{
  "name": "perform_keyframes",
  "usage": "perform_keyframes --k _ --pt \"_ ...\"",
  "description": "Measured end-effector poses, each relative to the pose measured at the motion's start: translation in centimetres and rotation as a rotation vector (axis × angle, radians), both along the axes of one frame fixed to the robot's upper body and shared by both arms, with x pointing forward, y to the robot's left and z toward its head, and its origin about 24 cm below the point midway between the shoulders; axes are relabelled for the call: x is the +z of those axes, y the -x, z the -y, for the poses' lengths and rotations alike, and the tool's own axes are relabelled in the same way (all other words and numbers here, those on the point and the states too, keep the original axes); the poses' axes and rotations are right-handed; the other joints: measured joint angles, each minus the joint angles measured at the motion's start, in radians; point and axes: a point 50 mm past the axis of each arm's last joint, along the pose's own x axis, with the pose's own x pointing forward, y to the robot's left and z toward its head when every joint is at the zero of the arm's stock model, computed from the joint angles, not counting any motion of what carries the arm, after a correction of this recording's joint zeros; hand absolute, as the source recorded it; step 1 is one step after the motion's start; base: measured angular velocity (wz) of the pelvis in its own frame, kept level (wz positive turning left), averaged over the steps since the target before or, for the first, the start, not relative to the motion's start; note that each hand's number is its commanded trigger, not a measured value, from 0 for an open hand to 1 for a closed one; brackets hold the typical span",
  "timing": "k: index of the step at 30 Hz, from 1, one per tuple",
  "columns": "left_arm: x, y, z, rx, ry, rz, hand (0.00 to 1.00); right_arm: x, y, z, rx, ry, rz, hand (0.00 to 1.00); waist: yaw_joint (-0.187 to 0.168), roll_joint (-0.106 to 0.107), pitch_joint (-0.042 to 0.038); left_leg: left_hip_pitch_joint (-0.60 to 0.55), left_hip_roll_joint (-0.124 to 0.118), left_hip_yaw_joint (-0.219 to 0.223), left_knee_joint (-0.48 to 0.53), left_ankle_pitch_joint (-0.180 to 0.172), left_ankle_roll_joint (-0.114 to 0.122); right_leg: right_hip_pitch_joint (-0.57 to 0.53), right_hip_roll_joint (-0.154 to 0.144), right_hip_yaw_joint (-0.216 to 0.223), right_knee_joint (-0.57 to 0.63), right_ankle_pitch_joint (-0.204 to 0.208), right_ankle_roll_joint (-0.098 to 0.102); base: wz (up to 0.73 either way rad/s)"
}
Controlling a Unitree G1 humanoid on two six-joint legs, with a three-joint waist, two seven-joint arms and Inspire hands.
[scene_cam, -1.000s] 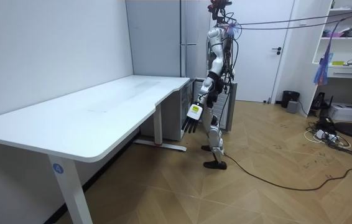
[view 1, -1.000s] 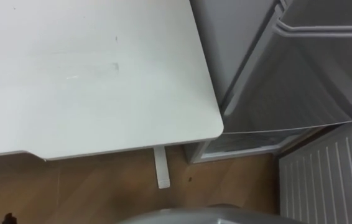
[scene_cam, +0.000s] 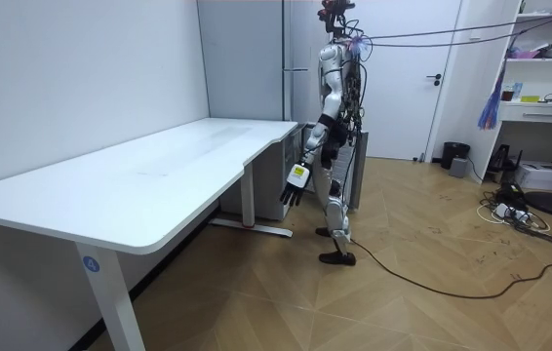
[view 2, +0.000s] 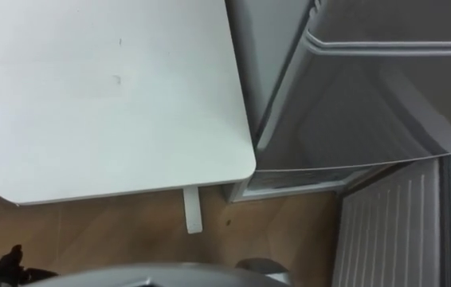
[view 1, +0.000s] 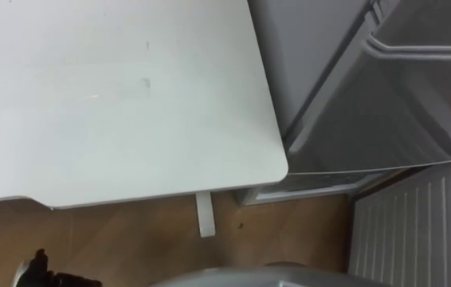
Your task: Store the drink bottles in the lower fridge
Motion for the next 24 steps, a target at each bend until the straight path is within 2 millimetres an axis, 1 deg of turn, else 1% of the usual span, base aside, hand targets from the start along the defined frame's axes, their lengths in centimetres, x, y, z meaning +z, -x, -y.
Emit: perform_keyframes --k 2,4,6,7,9,10,11,12,14,16,17,18,19,22,23,24 --pt "-0.1 0.1 0.3 -0.006 0.006 -0.006 0.0 -0.4 -0.2 -0.9 0.045 -0.026 0.031 0.0 0.015 0.001 0.0007 0.011 0.005 0.009 -0.009 -0.002 -0.002 0.001 0.007 0.01 0.002 0.002 -0.003 -0.24" --pt "-0.4 0.3 0.8 -0.028 0.012 -0.025 0.0 -0.8 -0.8 -1.8 0.065 -0.066 0.086 0.0 0.015 0.008 0.0044 0.021 0.008 0.019 -0.015 -0.003 -0.005 0.0 0.011 0.011 0.008 0.002 -0.004 -0.17" --pt "-0.9 0.4 1.9 -0.043 0.034 -0.041 0.0 -1.3 -1.7 -3.1 0.128 -0.126 0.151 0.0 0.013 0.024 0.0038 0.025 0.009 0.03 -0.021 -0.004 -0.006 0.0 0.012 0.011 0.01 0.004 -0.006 -0.13" --pt "-1.0 0.4 2.1 -0.046 0.039 -0.045 0.0 -1.4 -1.9 -3.6 0.14 -0.143 0.171 0.0 0.012 0.028 0.0033 0.026 0.009 0.03 -0.021 -0.004 -0.006 0.001 0.012 0.011 0.011 0.004 -0.006 -0.07" --pt "-1.5 0.7 3.0 -0.071 0.063 -0.072 0.0 -2.1 -3.3 -5.6 0.187 -0.231 0.256 0.0 0.012 0.045 0.0037 0.037 0.01 0.035 -0.023 -0.005 -0.007 0.005 0.014 0.013 0.014 0.004 -0.007 -0.08" --pt "-1.5 0.8 3.2 -0.077 0.068 -0.079 0.0 -2.3 -3.6 -6.1 0.2 -0.256 0.271 0.0 0.012 0.049 0.0038 0.039 0.01 0.038 -0.023 -0.005 -0.007 0.005 0.014 0.013 0.015 0.004 -0.007 -0.11" --pt "-1.7 1.0 3.6 -0.081 0.079 -0.086 0.0 -2.6 -4.6 -7.0 0.232 -0.303 0.316 0.0 0.014 0.053 0.0061 0.04 0.01 0.043 -0.023 -0.005 -0.007 0.003 0.014 0.015 0.015 0.004 -0.007 -0.09" --pt "-1.8 1.0 4.0 -0.087 0.087 -0.087 0.0 -2.8 -5.8 -8.1 0.283 -0.348 0.359 0.0 0.013 0.058 0.0064 0.039 0.009 0.045 -0.021 -0.005 -0.007 0.002 0.013 0.015 0.015 0.004 -0.006 -0.07" --pt "-1.9 0.8 4.3 -0.086 0.095 -0.081 0.0 -2.9 -6.6 -9.4 0.303 -0.39 0.404 0.0 0.014 0.062 0.004 0.039 0.008 0.045 -0.02 -0.005 -0.007 -0.001 0.011 0.014 0.014 0.003 -0.006 0.0" --pt "-2.0 0.9 4.5 -0.083 0.101 -0.081 0.0 -2.9 -7.4 -10.3 0.315 -0.435 0.456 0.0 0.013 0.061 0.0019 0.04 0.008 0.046 -0.017 -0.005 -0.007 0.0 0.011 0.014 0.012 0.002 -0.005 0.0" --pt "-2.0 0.9 4.7 -0.08 0.102 -0.079 0.0 -3.0 -7.7 -10.8 0.309 -0.46 0.482 0.0 0.015 0.058 -0.0022 0.038 0.008 0.045 -0.017 -0.004 -0.007 0.001 0.01 0.012 0.012 0.001 -0.005 0.0" --pt "-2.1 0.9 4.7 -0.079 0.098 -0.076 0.0 -2.9 -8.0 -11.1 0.324 -0.48 0.498 0.0 0.015 0.053 -0.0043 0.037 0.007 0.045 -0.014 -0.004 -0.007 0.001 0.009 0.012 0.012 0.001 -0.005 0.0" --pt "-2.1 0.8 4.7 -0.079 0.097 -0.075 0.0 -2.9 -8.1 -11.3 0.337 -0.492 0.504 0.0 0.015 0.054 -0.0067 0.036 0.007 0.045 -0.013 -0.004 -0.007 0.001 0.009 0.012 0.012 0.001 -0.005 0.0" --pt "-2.0 0.7 4.7 -0.078 0.081 -0.068 0.0 -3.1 -8.6 -12.6 0.401 -0.56 0.523 0.0 0.015 0.04 -0.0066 0.039 0.006 0.045 -0.014 -0.004 -0.007 0.008 0.008 0.009 0.008 0.001 -0.005 0.01" --pt "-2.1 0.4 4.8 -0.079 0.075 -0.058 0.0 -3.2 -8.6 -13.2 0.424 -0.589 0.521 0.0 0.015 0.033 -0.0061 0.042 0.006 0.046 -0.014 -0.004 -0.007 0.012 0.007 0.008 0.007 0.001 -0.004 0.04" --pt "-2.1 0.2 5.1 -0.083 0.079 -0.054 0.0 -3.3 -8.7 -13.8 0.43 -0.614 0.529 0.0 0.016 0.031 -0.0063 0.043 0.004 0.045 -0.014 -0.004 -0.007 0.015 0.006 0.006 0.006 0.001 -0.004 0.04"
